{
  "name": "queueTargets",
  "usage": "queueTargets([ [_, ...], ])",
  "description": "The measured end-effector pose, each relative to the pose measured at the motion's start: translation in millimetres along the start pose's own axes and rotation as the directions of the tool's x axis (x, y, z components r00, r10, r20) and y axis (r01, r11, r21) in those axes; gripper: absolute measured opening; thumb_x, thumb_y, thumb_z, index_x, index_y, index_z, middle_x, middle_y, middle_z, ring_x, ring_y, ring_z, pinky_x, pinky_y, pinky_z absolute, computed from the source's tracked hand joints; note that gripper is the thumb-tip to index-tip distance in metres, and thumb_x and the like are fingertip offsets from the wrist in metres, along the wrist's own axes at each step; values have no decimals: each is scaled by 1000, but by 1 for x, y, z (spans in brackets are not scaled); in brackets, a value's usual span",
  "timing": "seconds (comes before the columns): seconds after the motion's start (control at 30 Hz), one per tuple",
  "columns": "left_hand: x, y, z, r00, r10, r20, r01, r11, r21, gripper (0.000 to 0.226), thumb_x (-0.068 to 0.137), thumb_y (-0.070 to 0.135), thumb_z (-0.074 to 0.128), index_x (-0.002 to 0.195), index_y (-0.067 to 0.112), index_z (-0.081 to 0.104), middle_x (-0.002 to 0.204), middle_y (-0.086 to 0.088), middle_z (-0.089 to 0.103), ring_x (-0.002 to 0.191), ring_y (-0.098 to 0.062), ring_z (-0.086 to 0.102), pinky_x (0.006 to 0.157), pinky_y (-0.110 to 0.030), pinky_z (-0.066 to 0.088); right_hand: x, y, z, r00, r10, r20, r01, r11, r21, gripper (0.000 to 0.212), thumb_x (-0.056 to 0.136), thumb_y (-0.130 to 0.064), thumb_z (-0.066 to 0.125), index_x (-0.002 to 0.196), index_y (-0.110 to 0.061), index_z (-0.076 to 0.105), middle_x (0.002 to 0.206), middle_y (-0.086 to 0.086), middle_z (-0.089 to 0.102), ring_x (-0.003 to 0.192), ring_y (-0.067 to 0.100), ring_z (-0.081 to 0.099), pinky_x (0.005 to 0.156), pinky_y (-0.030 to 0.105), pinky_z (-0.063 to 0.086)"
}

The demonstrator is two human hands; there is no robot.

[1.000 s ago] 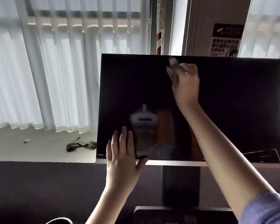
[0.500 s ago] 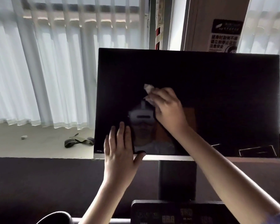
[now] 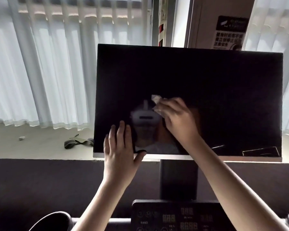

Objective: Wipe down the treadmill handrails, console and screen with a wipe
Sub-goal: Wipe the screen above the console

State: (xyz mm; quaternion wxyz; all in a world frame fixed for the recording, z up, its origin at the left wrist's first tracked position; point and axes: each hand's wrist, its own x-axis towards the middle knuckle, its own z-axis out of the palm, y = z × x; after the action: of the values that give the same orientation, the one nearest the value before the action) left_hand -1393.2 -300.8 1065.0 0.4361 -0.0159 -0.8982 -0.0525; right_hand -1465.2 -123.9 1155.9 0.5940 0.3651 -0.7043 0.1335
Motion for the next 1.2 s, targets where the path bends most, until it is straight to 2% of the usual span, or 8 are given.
queueTargets([
  [0.13,0,0,-1,1000,-4,16,4,1000,11,88,75,52,61,139,-3,39,147,-22,38,132,-40,29,101,-59,38,-15,-13,3,988,146,-54,-144,989,42,16,85,1,67,95,-8,75,106,5,69,94,24,58,83,33,52],
  [0.3,0,0,0,1000,-9,25,9,1000,2,87,77,52,60,140,-2,36,148,-22,37,132,-40,28,102,-59,38,-48,-30,-3,964,-133,230,102,985,142,30,77,5,74,100,-15,73,111,-1,66,100,20,59,80,32,54],
  [0.47,-1,0,0,1000,-3,10,3,1000,-2,83,82,55,54,139,-3,38,147,-21,36,132,-39,28,101,-59,39,-43,-27,-6,986,169,14,-169,982,83,19,81,1,73,97,-8,75,105,2,69,96,22,59,81,31,52],
  [0.63,0,1,-1,1000,-9,4,9,1000,-13,87,86,65,33,140,-2,38,148,-20,36,132,-39,30,102,-58,38,-69,-42,-12,963,-162,217,123,975,183,27,81,7,64,104,-7,70,115,-2,58,91,24,60,80,31,53],
  [0.8,-1,0,2,1000,2,-9,-2,1000,2,85,81,59,38,141,-1,34,148,-19,32,132,-38,28,102,-58,38,-67,-33,-17,990,122,66,-128,987,96,19,86,0,59,96,-6,74,104,4,69,96,20,54,85,29,49],
  [1.0,-1,0,0,1000,-2,0,2,1000,-3,85,82,59,38,141,-2,34,148,-20,32,133,-39,27,102,-58,37,-91,-38,-18,976,-74,205,52,993,110,22,86,2,57,95,-9,74,108,2,67,93,22,60,82,31,52],
  [1.13,-1,0,0,1000,-3,2,3,1000,21,83,84,56,49,140,-3,35,147,-21,33,131,-40,28,101,-59,38,-83,-27,-23,978,205,26,-206,977,55,21,88,-3,55,94,-6,75,100,5,69,95,21,55,86,26,48],
  [1.2,-1,1,0,1000,-12,9,12,1000,17,87,79,51,64,140,-4,36,147,-22,33,132,-41,28,101,-59,37,-87,-39,-20,981,193,25,-195,977,81,21,86,2,57,92,-6,74,100,6,69,94,20,54,86,26,48],
])
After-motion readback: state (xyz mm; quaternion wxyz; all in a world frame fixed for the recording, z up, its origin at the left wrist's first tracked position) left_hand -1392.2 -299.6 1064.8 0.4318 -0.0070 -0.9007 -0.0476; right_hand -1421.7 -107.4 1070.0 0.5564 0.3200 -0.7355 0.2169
